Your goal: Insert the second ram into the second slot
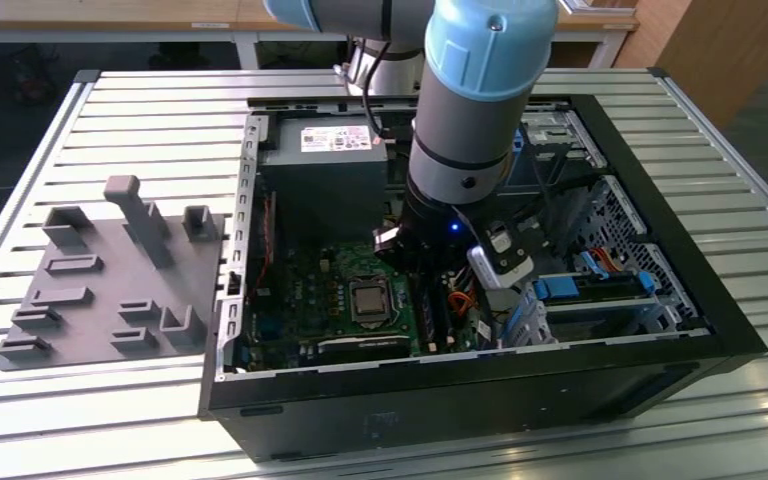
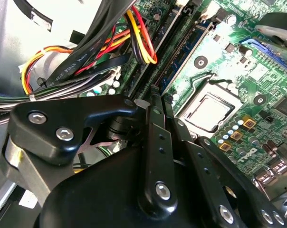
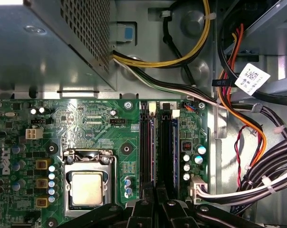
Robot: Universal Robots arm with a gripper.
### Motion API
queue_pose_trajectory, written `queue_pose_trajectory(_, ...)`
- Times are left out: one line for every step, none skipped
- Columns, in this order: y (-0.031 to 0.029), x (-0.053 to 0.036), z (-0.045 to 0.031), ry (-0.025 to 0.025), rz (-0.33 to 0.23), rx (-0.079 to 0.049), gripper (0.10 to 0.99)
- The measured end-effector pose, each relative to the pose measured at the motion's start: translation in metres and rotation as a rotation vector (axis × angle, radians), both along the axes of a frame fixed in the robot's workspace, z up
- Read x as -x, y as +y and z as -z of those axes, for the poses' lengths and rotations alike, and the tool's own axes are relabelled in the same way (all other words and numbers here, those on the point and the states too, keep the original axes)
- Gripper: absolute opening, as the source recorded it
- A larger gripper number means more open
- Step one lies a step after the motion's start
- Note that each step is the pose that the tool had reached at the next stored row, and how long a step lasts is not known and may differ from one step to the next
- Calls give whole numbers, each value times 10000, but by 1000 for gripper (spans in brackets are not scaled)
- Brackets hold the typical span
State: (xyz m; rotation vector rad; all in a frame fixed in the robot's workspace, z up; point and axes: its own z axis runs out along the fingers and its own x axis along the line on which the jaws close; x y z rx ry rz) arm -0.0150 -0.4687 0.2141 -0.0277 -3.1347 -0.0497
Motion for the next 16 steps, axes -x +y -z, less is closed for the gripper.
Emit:
queue_pose_trajectory(0, 0, 0, 0, 0, 1, 137)
queue_pose_trajectory(0, 0, 0, 0, 0, 3, 137)
queue_pose_trajectory(0, 0, 1, -1, 0, 3, 137)
queue_pose_trajectory(0, 0, 1, 0, 0, 4, 137)
queue_pose_trajectory(0, 0, 1, 0, 0, 6, 137)
queue_pose_trajectory(0, 0, 1, -1, 0, 8, 145)
queue_pose_trajectory(0, 0, 1, 0, 0, 8, 145)
queue_pose_trajectory(0, 0, 1, -1, 0, 9, 208)
queue_pose_trajectory(1, 0, -2, -1, 0, 8, 208)
queue_pose_trajectory(0, 0, -8, 0, 0, 10, 208)
queue_pose_trajectory(1, 0, -17, -1, 0, 7, 208)
queue_pose_trajectory(1, 0, -32, -1, 0, 8, 208)
queue_pose_trajectory(0, 0, -51, -1, 1, 9, 208)
queue_pose_trajectory(0, 0, -72, -1, 0, 9, 208)
queue_pose_trajectory(0, 0, -88, 0, 1, 10, 208)
queue_pose_trajectory(0, 0, -96, -1, 0, 9, 208)
